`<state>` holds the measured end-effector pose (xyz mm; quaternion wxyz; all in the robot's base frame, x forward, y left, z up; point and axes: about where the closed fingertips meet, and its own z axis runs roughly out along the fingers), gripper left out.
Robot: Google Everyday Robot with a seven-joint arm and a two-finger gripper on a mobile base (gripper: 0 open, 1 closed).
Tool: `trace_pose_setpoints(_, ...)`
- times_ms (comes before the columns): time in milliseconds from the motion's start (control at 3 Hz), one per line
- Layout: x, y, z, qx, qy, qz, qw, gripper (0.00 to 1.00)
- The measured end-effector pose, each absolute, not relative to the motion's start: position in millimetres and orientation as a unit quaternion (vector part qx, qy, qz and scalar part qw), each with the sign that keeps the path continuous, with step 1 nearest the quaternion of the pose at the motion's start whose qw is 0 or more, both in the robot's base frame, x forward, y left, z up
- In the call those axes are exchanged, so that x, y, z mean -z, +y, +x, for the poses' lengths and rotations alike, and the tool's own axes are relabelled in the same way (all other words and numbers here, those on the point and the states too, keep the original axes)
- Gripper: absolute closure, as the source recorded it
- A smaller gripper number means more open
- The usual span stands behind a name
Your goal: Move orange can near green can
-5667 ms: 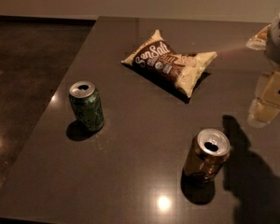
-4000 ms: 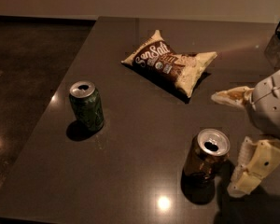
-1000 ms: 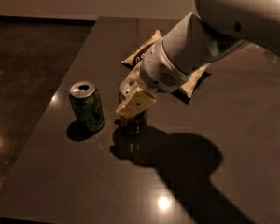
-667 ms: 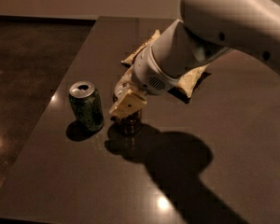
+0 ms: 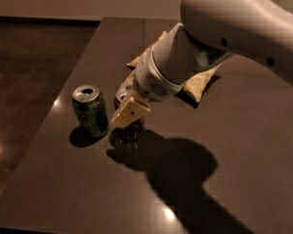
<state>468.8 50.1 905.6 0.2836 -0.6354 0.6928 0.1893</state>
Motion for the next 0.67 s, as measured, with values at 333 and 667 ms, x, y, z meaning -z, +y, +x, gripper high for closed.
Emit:
trace_pose_setpoints(333,-906.6,50.8,468.0,-0.188,0.692,-0.636,0.284,0.0)
trace_pose_setpoints(667,-906.6,50.8,467.9,-0.188,0.692,-0.636,0.284,0.0)
